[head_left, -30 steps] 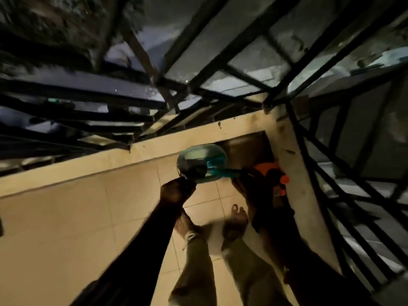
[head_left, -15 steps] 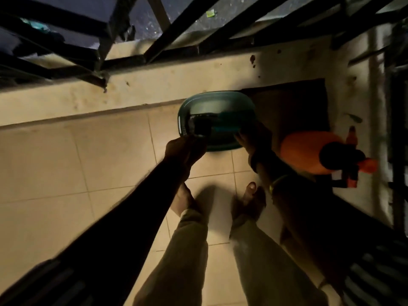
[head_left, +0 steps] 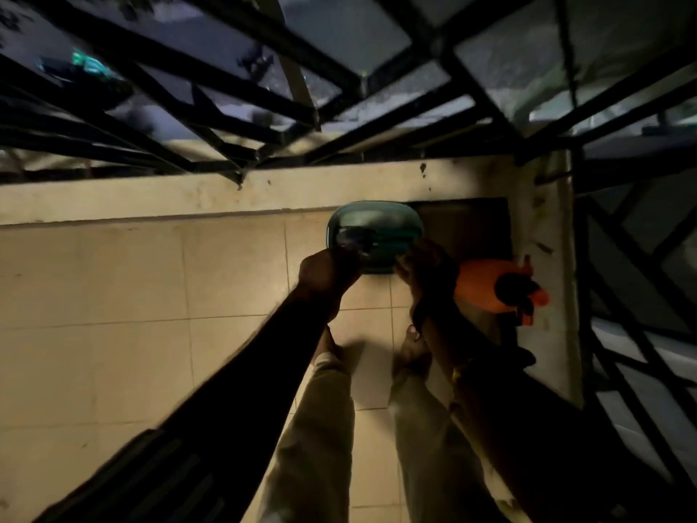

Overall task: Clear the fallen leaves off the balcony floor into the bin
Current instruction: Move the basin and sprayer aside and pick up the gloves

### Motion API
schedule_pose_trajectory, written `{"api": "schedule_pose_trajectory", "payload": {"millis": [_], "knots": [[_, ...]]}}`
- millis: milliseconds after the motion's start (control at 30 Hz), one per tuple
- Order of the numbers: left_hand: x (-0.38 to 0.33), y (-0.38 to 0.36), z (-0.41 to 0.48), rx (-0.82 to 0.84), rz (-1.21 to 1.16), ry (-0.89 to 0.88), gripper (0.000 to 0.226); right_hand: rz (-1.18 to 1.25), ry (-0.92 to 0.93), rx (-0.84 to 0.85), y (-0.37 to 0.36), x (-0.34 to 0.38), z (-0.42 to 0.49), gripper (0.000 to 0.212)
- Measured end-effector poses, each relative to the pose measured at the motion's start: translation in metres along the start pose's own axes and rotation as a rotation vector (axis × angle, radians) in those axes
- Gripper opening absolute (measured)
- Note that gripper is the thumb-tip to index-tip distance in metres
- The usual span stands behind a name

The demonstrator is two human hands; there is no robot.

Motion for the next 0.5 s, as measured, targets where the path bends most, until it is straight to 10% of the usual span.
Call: {"api": "schedule_pose_trajectory", "payload": {"millis": [167,500], "knots": [[-0.054,0.031,-0.115,0.087,-0.869,-0.092,0.021,-0.137,0.049,0.216,-0.050,0.068,-0.132,0.031],[-0.042,0.088,-0.359,-0.119,-1.103,-0.371,0.015,-0.316,0.079,0.609,-0.104,0.144,-0.372,0.034]]}}
Point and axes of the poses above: each hand's wrist, its own z-axis towards the middle knuckle, its own y-axis out of the back of the hand, x = y × z, the point moved 4 cm from there along z, towards the middle knuckle, and after that the axes turned 10 degrees about x, right-handed, at the moved point
